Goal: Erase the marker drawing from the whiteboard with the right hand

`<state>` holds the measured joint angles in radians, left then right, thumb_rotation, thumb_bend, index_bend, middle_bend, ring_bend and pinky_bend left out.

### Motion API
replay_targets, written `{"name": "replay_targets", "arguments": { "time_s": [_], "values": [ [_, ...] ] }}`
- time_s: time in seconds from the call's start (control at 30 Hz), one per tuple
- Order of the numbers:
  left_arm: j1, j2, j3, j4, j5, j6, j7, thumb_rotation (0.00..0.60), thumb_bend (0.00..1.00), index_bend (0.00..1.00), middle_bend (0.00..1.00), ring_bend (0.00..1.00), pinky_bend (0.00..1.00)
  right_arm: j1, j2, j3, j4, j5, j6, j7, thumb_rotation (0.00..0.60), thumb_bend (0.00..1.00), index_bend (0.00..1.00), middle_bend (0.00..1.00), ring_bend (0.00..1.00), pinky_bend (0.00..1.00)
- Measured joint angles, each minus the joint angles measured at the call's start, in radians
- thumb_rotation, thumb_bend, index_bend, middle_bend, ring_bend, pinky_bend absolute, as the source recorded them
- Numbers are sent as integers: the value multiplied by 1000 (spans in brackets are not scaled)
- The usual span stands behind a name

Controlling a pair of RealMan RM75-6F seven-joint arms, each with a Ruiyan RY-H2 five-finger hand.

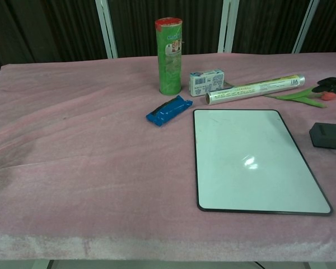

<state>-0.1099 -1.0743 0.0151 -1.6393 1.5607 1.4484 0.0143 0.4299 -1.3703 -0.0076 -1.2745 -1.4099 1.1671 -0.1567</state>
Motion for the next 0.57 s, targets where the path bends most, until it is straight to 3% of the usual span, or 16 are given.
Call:
{"name": "replay_targets", "arguments": {
  "time_s": [0.17, 0.33, 0.57],
  "values": [
    [4, -9, -2, 19, 16, 21, 9, 600, 401, 0, 0, 0, 121, -121, 81, -18, -197, -3, 196, -139, 600, 284, 0, 0, 0, 127],
    [5, -18, -2, 27, 25, 26, 31, 600, 400, 0, 0, 0, 109, -253, 127, -42, -265, -44, 379, -167, 600, 284, 0, 0, 0, 112],
    [10, -22, 1, 26, 33, 38, 39, 600, 400, 0, 0, 0, 108, -279, 165, -36, -293, -47, 352, -145, 600, 283, 0, 0, 0, 110]
  ]
}}
